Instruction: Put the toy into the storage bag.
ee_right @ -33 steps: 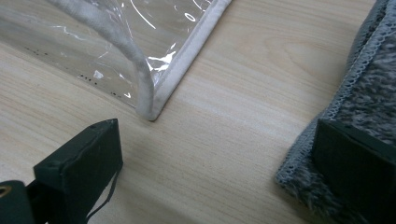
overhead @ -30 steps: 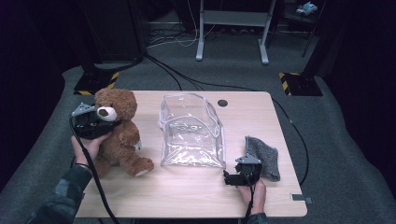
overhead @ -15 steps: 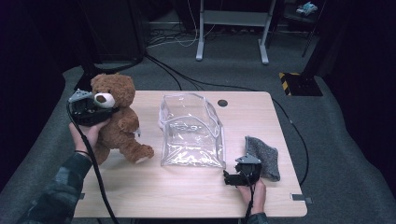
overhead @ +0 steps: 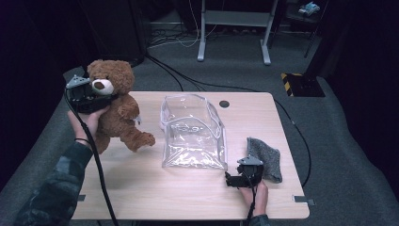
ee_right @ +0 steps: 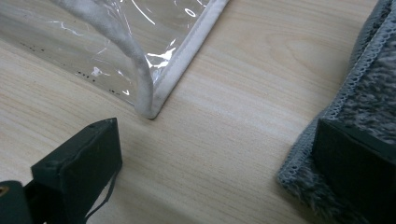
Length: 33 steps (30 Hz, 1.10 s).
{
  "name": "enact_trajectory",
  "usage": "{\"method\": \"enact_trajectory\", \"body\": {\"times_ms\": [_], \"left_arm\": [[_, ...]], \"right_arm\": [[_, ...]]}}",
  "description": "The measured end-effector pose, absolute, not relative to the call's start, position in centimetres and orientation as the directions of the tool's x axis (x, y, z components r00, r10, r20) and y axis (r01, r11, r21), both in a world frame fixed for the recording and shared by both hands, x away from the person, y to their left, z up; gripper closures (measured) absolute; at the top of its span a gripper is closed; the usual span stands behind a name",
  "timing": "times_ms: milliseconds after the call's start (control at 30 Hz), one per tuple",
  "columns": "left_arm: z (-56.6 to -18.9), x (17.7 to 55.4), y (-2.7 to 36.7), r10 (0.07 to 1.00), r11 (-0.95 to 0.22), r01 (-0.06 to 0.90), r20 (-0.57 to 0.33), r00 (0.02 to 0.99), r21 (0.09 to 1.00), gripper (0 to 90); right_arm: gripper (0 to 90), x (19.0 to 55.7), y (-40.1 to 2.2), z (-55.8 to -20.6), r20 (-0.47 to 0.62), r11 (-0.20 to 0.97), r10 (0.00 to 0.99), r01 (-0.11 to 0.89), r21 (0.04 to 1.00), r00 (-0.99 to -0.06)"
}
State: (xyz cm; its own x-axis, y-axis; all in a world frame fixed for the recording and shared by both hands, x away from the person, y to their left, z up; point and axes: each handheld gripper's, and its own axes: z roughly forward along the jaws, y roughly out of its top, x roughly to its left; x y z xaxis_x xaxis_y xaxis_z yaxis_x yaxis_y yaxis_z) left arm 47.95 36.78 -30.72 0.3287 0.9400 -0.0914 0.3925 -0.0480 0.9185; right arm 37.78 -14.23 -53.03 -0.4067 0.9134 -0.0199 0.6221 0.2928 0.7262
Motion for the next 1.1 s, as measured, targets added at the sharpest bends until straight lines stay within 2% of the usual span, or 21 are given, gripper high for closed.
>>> {"method": "enact_trajectory", "body": {"times_ms": [667, 1100], "left_arm": [[-26.0, 50.2, 36.6, 0.962, -0.053, 0.342, -0.045, 0.271, 0.938, 49.6], [-23.2, 52.2, 35.1, 0.970, -0.058, 0.309, -0.020, 0.244, 0.949, 49.5]], "right_arm": [[1.2, 37.8, -14.2, -53.0, -0.011, 0.284, 0.916, 0.628, 0.724, -0.402], [1.2, 37.8, -14.2, -53.0, -0.015, 0.288, 0.915, 0.626, 0.725, -0.404]]}}
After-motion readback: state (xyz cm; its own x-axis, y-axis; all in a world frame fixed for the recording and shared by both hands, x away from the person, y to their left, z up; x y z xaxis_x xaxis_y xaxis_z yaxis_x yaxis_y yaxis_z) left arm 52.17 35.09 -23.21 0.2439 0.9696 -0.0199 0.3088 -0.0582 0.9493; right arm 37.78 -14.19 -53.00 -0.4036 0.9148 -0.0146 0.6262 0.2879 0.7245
